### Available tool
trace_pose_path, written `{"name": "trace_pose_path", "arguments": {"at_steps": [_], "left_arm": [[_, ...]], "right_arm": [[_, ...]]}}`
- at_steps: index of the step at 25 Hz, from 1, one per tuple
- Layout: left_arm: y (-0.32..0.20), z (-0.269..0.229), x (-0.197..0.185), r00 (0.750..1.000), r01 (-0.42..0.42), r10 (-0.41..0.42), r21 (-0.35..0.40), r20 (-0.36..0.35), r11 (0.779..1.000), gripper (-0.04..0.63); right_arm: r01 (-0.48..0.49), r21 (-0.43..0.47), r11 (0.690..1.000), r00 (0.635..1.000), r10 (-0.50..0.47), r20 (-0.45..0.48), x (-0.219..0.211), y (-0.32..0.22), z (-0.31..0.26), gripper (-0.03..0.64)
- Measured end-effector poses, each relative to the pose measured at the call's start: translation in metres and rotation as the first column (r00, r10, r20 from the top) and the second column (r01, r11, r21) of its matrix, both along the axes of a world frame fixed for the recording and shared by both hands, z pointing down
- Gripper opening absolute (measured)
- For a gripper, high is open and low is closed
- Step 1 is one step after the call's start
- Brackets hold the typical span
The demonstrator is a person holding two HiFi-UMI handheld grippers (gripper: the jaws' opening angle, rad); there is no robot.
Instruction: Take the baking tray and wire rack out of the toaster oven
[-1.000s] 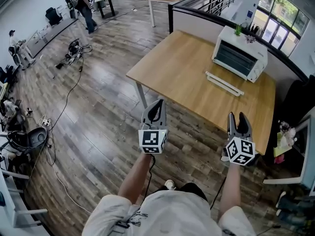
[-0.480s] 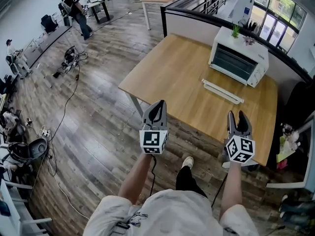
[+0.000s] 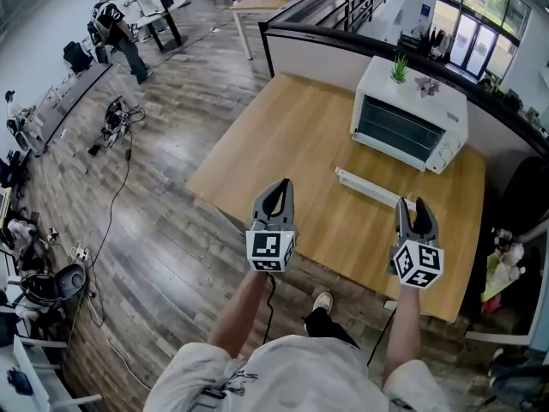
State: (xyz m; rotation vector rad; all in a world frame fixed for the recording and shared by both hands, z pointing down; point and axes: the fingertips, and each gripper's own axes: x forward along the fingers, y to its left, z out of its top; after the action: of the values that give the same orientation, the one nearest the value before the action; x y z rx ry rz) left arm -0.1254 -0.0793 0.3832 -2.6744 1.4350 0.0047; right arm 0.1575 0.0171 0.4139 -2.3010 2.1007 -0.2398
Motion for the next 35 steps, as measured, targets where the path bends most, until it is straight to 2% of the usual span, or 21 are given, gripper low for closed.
{"name": "trace_pose_path", "arguments": {"at_steps": [6,10,15,19,24,28,35], "left_arm": [[-0.041,0.005,0.056,0.999,-0.042,0.042,-0.012,0.008,0.999,0.015],[-0.068,0.012,0.076,0.999,-0.051,0.051,-0.041,0.01,0.998,0.015],[-0.088,0.007,0.109,0.996,-0.082,0.082,-0.029,0.023,0.996,0.015],[-0.104,0.002,0.123,0.995,-0.095,0.095,-0.012,0.016,0.995,0.015],[-0.127,0.002,0.136,0.991,-0.129,0.129,0.005,0.018,0.992,0.015],[-0.151,0.0,0.155,0.982,-0.187,0.187,0.02,0.007,0.982,0.015],[-0.183,-0.001,0.194,0.952,-0.308,0.308,0.039,0.006,0.951,0.015]], "right_arm": [[-0.04,-0.008,0.999,0.999,0.04,0.03,0.049,-0.032,0.012,0.21],[-0.08,0.011,0.997,0.994,0.079,0.079,0.075,-0.046,0.016,0.209],[-0.108,0.017,0.994,0.99,0.106,0.097,0.106,-0.059,0.016,0.209],[-0.123,0.026,0.992,0.986,0.119,0.119,0.119,-0.072,0.015,0.206],[-0.136,0.012,0.991,0.986,0.134,0.094,0.12,-0.09,0.018,0.206],[-0.184,0.011,0.983,0.98,0.183,0.082,0.125,-0.102,0.014,0.206],[-0.282,0.013,0.959,0.957,0.28,0.075,0.14,-0.119,0.008,0.205]]}}
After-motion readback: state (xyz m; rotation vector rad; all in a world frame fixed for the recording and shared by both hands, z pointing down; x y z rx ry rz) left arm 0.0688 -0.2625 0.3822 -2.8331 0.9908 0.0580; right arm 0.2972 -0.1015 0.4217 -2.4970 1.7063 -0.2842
